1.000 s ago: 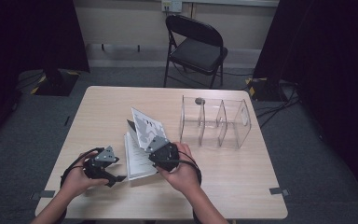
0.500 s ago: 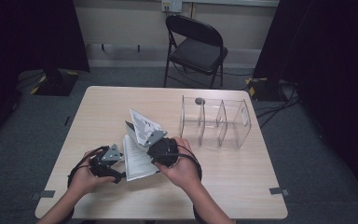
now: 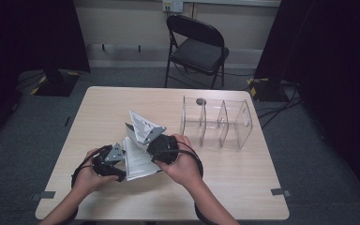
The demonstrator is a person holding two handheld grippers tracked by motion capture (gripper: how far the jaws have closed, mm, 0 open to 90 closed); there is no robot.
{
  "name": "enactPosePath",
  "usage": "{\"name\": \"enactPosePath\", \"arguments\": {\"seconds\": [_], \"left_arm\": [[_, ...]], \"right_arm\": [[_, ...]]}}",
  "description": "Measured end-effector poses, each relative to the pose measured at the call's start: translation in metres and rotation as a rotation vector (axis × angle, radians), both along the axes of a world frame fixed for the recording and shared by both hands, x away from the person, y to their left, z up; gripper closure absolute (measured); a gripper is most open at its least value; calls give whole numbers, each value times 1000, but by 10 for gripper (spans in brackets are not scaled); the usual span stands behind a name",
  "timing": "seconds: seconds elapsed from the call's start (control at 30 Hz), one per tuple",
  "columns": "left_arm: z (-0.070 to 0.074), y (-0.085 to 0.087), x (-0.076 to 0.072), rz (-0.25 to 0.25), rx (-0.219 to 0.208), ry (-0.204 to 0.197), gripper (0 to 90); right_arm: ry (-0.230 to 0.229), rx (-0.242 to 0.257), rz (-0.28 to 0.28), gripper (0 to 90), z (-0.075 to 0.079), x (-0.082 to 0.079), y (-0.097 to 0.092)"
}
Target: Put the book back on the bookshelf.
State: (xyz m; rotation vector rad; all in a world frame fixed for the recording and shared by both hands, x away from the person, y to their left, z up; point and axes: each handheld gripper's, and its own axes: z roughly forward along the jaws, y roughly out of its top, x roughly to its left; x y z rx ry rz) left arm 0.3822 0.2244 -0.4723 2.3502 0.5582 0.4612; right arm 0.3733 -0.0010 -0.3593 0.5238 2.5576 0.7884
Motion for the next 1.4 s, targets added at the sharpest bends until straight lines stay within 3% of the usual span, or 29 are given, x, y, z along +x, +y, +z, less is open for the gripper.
{"name": "enactPosePath", "arguments": {"seconds": [0.03,0.23,0.53,0.73,0.83,1.13,1.2,1.27,1.33,1.4], "left_arm": [[3,-1,-1,0,29,-7,196],[4,1,0,-3,-7,-17,201],[6,-1,-2,-8,19,-43,200],[9,-4,-4,-36,18,-75,218],[12,-6,-5,-38,4,-65,241],[23,-18,-16,-102,116,-160,335],[22,-19,-16,-98,115,-149,342],[23,-18,-17,-105,132,-164,358],[28,-17,-20,-112,155,-201,434],[32,-16,-20,-103,138,-207,483]], "right_arm": [[4,-1,3,609,1,0,1],[-5,-22,14,609,5,1,6],[4,-31,21,605,5,0,8],[5,-35,24,604,5,1,8],[-5,-43,37,604,8,1,8],[11,-63,41,604,13,0,8],[10,-75,46,603,14,0,9],[10,-73,52,601,14,0,10],[19,-62,46,595,14,0,10],[16,-55,51,586,14,-1,11]]}}
